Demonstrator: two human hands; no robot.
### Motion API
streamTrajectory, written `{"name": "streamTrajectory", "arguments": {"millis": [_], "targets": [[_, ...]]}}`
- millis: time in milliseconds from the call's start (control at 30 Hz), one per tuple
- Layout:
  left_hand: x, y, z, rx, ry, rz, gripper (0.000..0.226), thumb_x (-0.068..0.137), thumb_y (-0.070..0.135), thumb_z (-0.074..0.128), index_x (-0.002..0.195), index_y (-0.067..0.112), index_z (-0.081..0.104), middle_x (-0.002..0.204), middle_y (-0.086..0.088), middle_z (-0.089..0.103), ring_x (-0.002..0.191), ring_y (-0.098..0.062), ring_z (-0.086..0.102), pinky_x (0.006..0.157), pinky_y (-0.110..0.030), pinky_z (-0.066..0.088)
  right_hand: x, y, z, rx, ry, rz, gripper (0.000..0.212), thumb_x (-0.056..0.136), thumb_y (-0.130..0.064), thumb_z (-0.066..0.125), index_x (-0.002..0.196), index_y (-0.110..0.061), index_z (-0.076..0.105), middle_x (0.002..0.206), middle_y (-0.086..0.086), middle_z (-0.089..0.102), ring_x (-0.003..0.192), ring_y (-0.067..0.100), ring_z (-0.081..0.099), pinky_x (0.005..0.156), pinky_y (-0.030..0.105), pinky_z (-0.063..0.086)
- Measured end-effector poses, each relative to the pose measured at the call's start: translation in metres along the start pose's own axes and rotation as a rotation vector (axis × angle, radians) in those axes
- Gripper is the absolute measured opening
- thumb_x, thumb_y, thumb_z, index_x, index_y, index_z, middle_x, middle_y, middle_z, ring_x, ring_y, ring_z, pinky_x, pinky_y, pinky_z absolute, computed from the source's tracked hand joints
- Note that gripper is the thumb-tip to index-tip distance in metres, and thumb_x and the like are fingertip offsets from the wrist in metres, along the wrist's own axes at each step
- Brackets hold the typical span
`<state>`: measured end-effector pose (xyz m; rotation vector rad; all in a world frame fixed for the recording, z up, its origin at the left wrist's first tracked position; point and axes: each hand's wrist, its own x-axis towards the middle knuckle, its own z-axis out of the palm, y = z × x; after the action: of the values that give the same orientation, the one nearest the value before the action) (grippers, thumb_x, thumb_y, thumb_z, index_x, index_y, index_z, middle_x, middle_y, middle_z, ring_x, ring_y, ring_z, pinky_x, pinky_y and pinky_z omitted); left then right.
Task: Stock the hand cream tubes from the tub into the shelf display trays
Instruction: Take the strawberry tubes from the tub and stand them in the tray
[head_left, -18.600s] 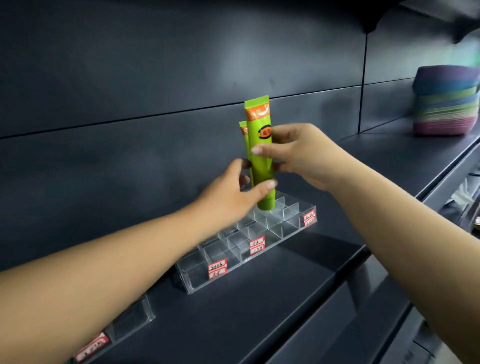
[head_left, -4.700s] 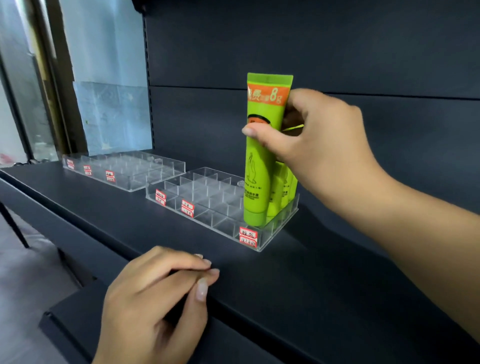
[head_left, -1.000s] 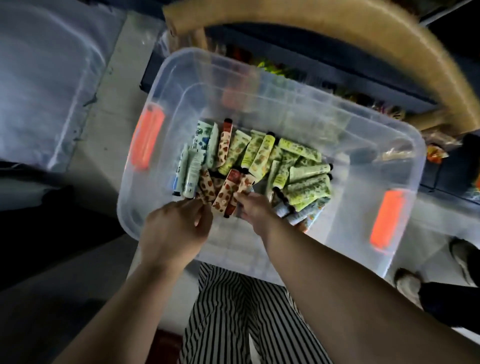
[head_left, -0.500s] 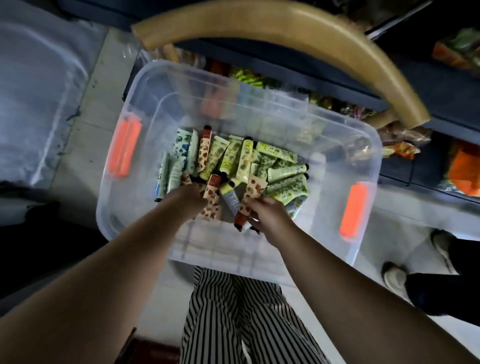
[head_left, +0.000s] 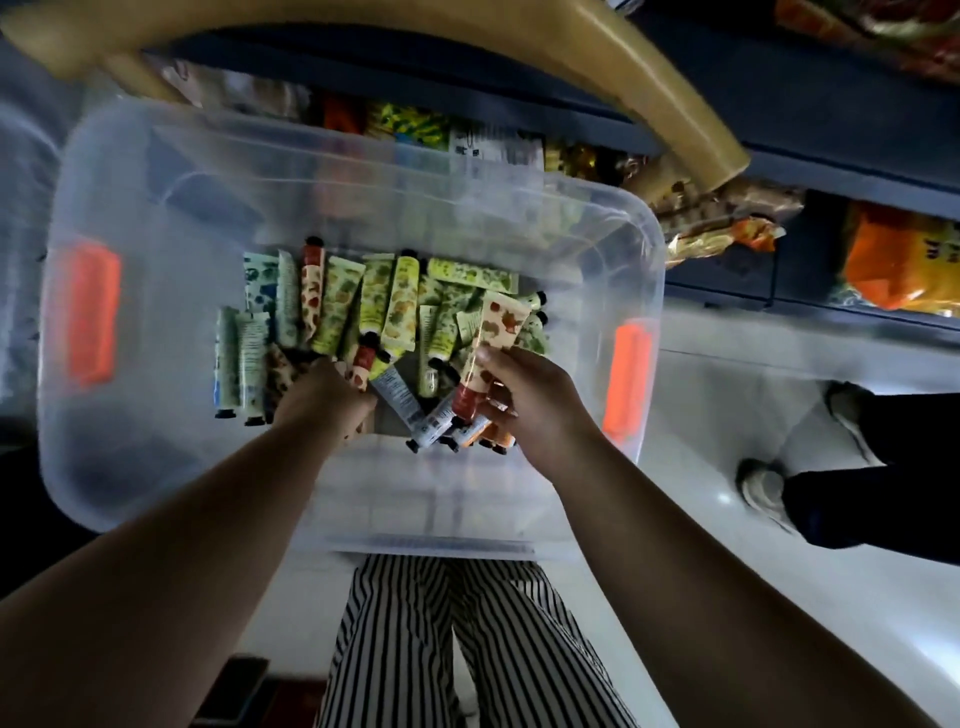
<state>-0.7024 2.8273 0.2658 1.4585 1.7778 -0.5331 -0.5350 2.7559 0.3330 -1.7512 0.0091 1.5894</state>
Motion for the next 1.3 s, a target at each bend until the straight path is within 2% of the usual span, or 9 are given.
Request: {"name": "streamTrajectory", "arguments": {"millis": [133,367,500,633,733,867,1067,1167,1300], "targets": [[-0.042,0.004,-0.037,-0.081,0.061,0.092,0.021,0.082,0.019,0.06,0.1,0.009,0.063,0.068,-0.009,0.063,0.067,-0.026,0.06,0.06,-0.03,0.046,-0.017,-0.022,-0.003,-0.063,-0.063,-0.078,0.016,0.088,-0.019,0.06,0.072,-0.016,0.059,0.069,0.003,0.053,0.069,0.017,0.049,0.065,0.027,0.037],[-0.147,0.026,-0.125,-0.205,0.163,0.325,0.025,0.082,0.008,0.062,0.106,0.011,0.069,0.1,-0.007,0.065,0.086,-0.021,0.059,0.058,-0.02,0.035,-0.08,-0.091,0.01,-0.057,-0.172,-0.206,0.009,0.085,-0.019,0.065,0.076,-0.02,0.061,0.07,-0.005,0.057,0.067,0.012,0.054,0.066,0.026,0.045],[-0.215,0.04,-0.182,-0.365,0.232,0.43,0.017,0.073,0.027,0.076,0.086,0.026,0.065,0.082,0.006,0.066,0.077,-0.01,0.06,0.059,-0.011,0.038,-0.133,-0.135,0.028,-0.01,-0.301,-0.253,0.004,0.085,-0.015,0.064,0.086,-0.013,0.06,0.077,-0.001,0.061,0.071,0.013,0.058,0.066,0.029,0.052],[-0.261,0.047,-0.239,-0.641,0.369,0.516,0.033,0.057,0.023,0.084,0.076,0.028,0.058,0.075,0.011,0.062,0.069,-0.005,0.057,0.062,-0.018,0.042,-0.183,-0.174,0.043,-0.012,-0.456,-0.363,0.004,0.086,-0.011,0.061,0.084,-0.013,0.063,0.073,0.001,0.067,0.067,0.014,0.063,0.075,0.036,0.054],[-0.284,0.05,-0.274,-0.869,0.344,0.577,0.011,0.074,0.011,0.074,0.075,0.017,0.065,0.074,0.0,0.068,0.072,-0.012,0.063,0.069,-0.021,0.048,-0.219,-0.204,0.055,-0.084,-0.58,-0.493,0.005,0.085,-0.012,0.061,0.085,-0.011,0.066,0.081,0.005,0.07,0.076,0.019,0.065,0.074,0.035,0.055],[-0.313,0.061,-0.318,-1.269,0.293,0.684,0.013,0.087,0.004,0.053,0.085,0.012,0.063,0.072,0.0,0.069,0.076,-0.021,0.061,0.07,-0.03,0.052,-0.263,-0.243,0.078,-0.149,-0.659,-0.626,0.009,0.086,-0.007,0.059,0.089,-0.012,0.066,0.078,0.003,0.068,0.069,0.015,0.065,0.065,0.03,0.057],[-0.337,0.068,-0.394,-1.306,0.241,0.834,0.027,0.094,0.016,0.047,0.12,0.021,0.052,0.107,-0.005,0.065,0.094,-0.026,0.066,0.085,-0.049,0.05,-0.316,-0.303,0.113,-0.242,-0.618,-0.876,0.014,0.088,-0.011,0.057,0.099,-0.013,0.065,0.077,-0.005,0.07,0.073,0.008,0.065,0.068,0.028,0.054],[-0.336,0.072,-0.437,-1.32,0.199,0.91,0.019,0.095,0.015,0.045,0.111,0.021,0.054,0.106,-0.007,0.062,0.093,-0.024,0.065,0.086,-0.049,0.048,-0.335,-0.332,0.131,-0.185,-0.54,-0.975,0.014,0.088,-0.01,0.057,0.101,-0.013,0.063,0.079,-0.005,0.07,0.073,0.006,0.065,0.066,0.023,0.054],[-0.327,0.085,-0.496,-1.394,0.136,0.993,0.015,0.099,0.017,0.038,0.107,0.019,0.05,0.097,-0.008,0.062,0.088,-0.021,0.063,0.074,-0.042,0.049,-0.353,-0.364,0.159,-0.071,-0.395,-1.087,0.016,0.092,-0.008,0.05,0.092,-0.018,0.062,0.087,0.003,0.065,0.079,0.014,0.06,0.062,0.025,0.053]]}}
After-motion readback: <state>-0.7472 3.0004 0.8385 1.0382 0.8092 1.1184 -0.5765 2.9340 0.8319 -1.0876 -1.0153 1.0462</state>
